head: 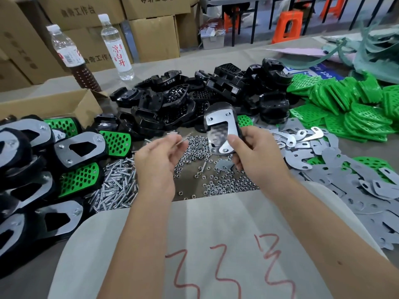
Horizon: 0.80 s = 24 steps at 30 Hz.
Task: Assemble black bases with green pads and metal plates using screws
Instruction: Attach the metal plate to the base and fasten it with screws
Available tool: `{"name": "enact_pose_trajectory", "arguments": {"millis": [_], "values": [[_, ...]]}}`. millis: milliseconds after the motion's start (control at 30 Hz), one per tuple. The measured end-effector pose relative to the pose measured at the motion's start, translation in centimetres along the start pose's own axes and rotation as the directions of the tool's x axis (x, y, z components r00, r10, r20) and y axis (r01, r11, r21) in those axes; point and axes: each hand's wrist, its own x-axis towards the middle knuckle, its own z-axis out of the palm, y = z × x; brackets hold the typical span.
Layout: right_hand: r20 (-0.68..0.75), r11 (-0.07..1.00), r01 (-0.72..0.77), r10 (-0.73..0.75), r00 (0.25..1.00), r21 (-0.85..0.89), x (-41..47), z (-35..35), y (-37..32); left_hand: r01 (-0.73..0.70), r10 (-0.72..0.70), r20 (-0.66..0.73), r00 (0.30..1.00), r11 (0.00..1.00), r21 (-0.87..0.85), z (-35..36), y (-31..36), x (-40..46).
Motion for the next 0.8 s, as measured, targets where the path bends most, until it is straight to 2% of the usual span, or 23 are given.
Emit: {"name": "enact_pose_trajectory", "arguments": {"millis": [67, 133, 233, 333, 400, 467, 533, 800], "values": [[0.03, 0.999, 0.027, -0.026, 0.999, -0.043, -0.1, 0.2, -0.1, -0.075, 0.073, 0.026, 0.997, 0.995, 0.062, 0.2, -0.2, -0.3], [0.052, 0.997, 0.047, -0.044, 0.998, -0.059, -0.3, 0.4, -0.2, -0.104, 0.102, 0.038, 0.994, 0.993, 0.049, 0.6, -0.4, -0.5], [0.052, 0.993, 0.086, -0.082, 0.995, -0.082, -0.5, 0.5, -0.4, -0.047, 0.048, 0.053, 0.997, 0.999, -0.023, 1.8, -0.8, -1.3], [0.065, 0.987, 0.133, -0.128, 0.99, -0.087, -0.7, 0.6, -0.5, 0.021, -0.021, 0.001, 1.0, 0.999, -0.025, 2.3, -1.3, -1.9], [0.085, 0.983, 0.152, -0.144, 0.986, -0.101, -0.7, 0.6, -0.5, 0.007, -0.006, -0.028, 1.0, 0.999, 0.037, 2.1, -1.5, -1.9], [0.106, 0.979, 0.167, -0.156, 0.982, -0.115, -0.8, 0.7, -0.6, -0.072, 0.081, -0.051, 0.995, 0.985, 0.158, 2.0, -1.6, -1.7], [0.112, 0.979, 0.176, -0.165, 0.98, -0.101, -0.9, 0.7, -0.6, -0.118, 0.13, -0.042, 0.991, 0.971, 0.208, 1.9, -1.6, -1.6], [0.144, 0.991, 0.128, -0.123, 0.982, -0.031, -0.7, 0.5, -0.2, 0.067, -0.056, -0.055, 0.997, 0.969, 0.238, 1.4, -1.6, -1.3]]}}
